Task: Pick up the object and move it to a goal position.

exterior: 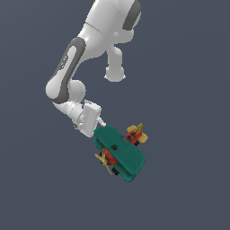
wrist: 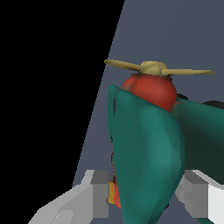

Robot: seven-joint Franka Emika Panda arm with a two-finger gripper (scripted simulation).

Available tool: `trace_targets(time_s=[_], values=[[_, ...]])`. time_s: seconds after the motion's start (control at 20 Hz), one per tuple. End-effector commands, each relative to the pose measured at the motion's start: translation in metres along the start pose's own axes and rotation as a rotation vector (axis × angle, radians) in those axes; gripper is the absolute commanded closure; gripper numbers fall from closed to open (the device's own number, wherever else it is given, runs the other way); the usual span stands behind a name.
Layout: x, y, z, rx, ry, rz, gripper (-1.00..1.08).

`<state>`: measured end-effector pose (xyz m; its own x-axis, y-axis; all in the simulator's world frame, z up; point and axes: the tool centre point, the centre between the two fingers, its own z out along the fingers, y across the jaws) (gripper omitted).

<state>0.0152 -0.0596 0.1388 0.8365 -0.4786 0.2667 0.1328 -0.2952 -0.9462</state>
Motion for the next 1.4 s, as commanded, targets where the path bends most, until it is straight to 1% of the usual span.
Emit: trace_targets(time_s=[0.0,0.1,0.15,0.85,1.1,1.35], values=[[0.000,0.000,0.006,0.000,0.000,0.000,-0.20],[0.000,0.000,0.008,0.000,0.000,0.000,-0.20],[0.000,0.000,0.008,0.000,0.000,0.000,1.08],[-0.003,-0.003,0.008,0.000,-0.001,0.001,1.08],[-0.009,-0.014,0.009,0.000,-0.001,0.002,1.08],[-0.022,-0.035,0.011,0.000,-0.001,0.002,1.08]])
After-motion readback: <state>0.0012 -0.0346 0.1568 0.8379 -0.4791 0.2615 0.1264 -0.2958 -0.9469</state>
